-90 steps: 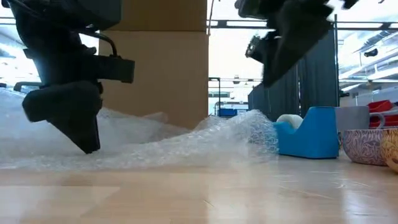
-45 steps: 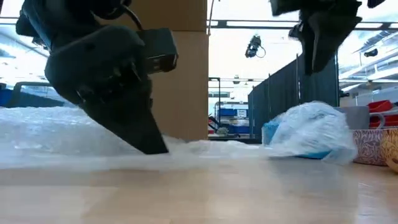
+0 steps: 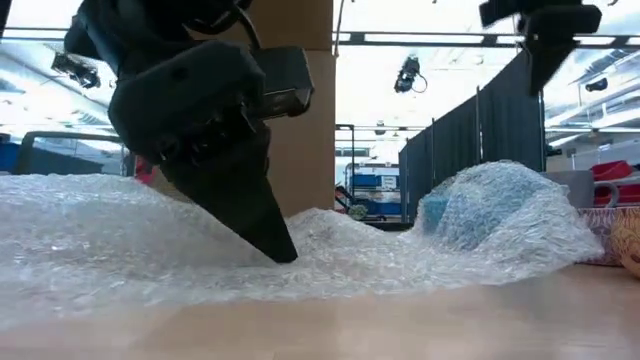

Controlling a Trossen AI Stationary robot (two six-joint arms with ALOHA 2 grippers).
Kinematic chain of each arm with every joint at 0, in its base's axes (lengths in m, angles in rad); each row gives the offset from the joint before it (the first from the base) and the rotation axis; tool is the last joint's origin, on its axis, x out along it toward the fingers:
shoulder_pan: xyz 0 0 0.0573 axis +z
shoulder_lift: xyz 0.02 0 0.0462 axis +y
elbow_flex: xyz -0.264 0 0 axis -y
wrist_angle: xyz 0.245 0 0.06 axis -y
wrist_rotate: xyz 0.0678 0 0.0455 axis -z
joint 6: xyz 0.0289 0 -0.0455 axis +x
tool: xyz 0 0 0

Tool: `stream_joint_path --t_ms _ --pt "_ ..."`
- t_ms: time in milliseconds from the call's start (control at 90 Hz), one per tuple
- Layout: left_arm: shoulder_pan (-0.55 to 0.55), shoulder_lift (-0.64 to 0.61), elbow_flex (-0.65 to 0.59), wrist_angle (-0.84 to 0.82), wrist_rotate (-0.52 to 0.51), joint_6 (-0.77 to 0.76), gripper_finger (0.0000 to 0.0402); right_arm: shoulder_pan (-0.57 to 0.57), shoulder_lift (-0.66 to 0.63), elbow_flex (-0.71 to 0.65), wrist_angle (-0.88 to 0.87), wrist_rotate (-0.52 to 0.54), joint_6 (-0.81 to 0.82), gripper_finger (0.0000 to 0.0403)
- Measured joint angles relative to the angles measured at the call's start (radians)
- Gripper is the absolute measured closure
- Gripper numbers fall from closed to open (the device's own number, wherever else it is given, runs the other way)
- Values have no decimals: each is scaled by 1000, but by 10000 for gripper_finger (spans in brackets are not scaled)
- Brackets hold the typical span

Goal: Wrap mug
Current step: Wrap the blue mug with the bubble wrap

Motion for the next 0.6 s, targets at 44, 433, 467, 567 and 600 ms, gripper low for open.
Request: stream_joint_path --t_ms 44,433,467,567,600 --pt "-2 2 16 -3 25 8 286 -50 -29 -31 13 -58 4 280" --pt "-3 6 53 -13 69 35 286 -399 -127 -322 227 -286 -208 246" --pt "-1 6 53 -13 69 38 286 -420 -123 -331 241 -284 -228 239" --pt "3 6 54 -12 68 55 286 -476 -112 -336 276 -224 -281 212" --pt "3 6 54 -11 67 56 286 -490 -112 -336 286 -203 -291 204"
